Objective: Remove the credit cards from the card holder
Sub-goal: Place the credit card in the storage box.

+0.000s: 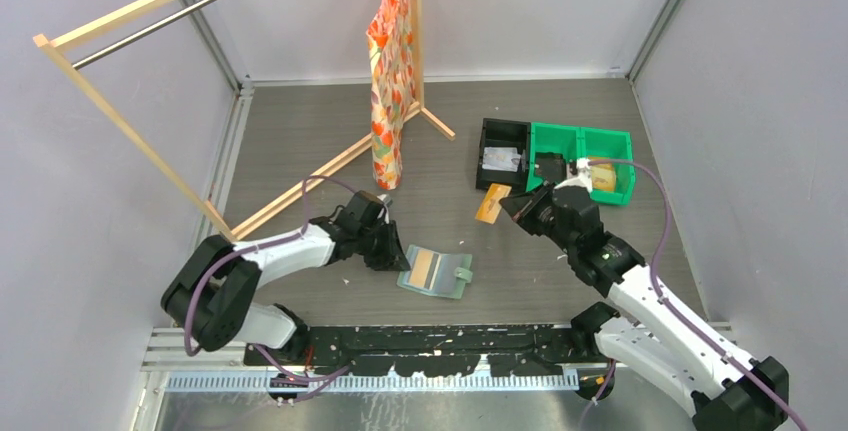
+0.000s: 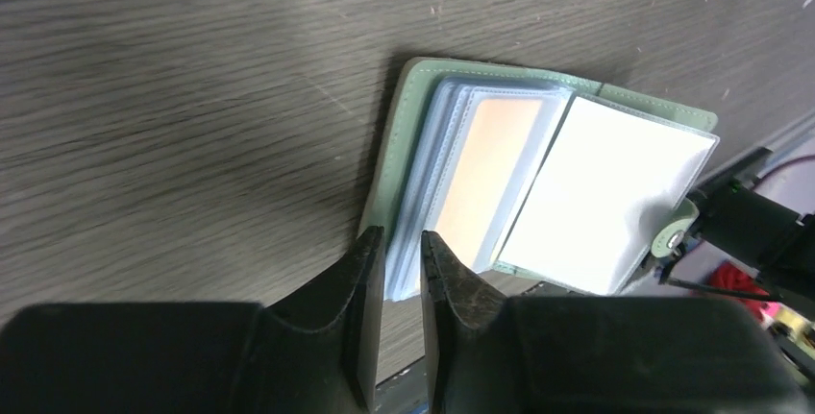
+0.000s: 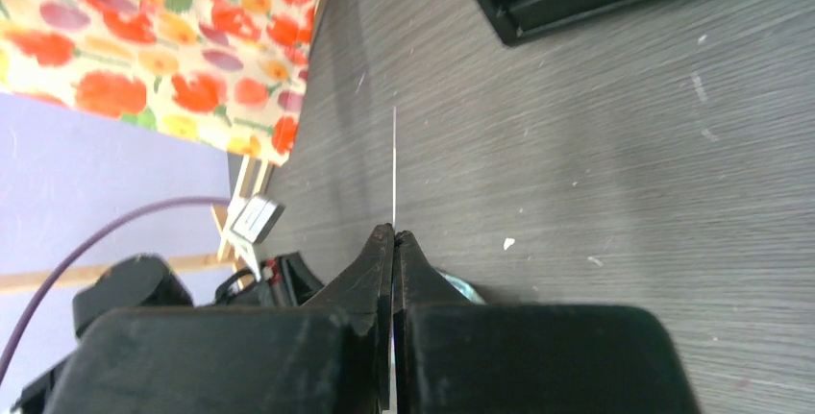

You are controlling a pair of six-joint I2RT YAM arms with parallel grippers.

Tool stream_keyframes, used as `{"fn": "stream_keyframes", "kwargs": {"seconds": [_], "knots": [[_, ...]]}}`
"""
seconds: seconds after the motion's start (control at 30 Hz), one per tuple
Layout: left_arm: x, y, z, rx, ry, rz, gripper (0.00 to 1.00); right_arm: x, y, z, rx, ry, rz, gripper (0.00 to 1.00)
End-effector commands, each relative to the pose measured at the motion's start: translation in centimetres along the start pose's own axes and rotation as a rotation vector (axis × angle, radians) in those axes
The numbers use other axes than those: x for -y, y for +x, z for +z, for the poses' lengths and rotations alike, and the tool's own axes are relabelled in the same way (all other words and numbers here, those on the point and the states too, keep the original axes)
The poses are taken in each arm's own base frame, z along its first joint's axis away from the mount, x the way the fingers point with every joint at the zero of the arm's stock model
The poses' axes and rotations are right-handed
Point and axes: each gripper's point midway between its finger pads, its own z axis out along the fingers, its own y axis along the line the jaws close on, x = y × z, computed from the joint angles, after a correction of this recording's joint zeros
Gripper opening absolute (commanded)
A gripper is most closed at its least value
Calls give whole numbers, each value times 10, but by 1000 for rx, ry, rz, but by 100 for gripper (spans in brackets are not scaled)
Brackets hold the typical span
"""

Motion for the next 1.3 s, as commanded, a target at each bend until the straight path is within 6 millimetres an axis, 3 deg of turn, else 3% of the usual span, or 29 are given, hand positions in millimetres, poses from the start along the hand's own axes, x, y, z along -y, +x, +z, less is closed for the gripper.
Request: {"fn": "stream_keyframes", "kwargs": {"seconds": [0.0, 0.33, 0.67, 1.1, 1.27], "knots": [[-5, -14, -17, 75, -72, 53, 23, -8, -42, -8, 122, 20, 7, 1], [4, -14, -23, 71, -38, 60, 23, 26, -122, -24, 327, 171, 52, 1], [10, -20, -41, 111, -45, 79, 24, 87, -204, -31, 514, 320, 151, 1], [23, -26, -56, 138, -21, 101, 25, 142, -267, -26, 673, 466, 239, 1], [24, -29, -63, 154, -29, 115, 25, 151, -283, -21, 719, 479, 323, 1]]}}
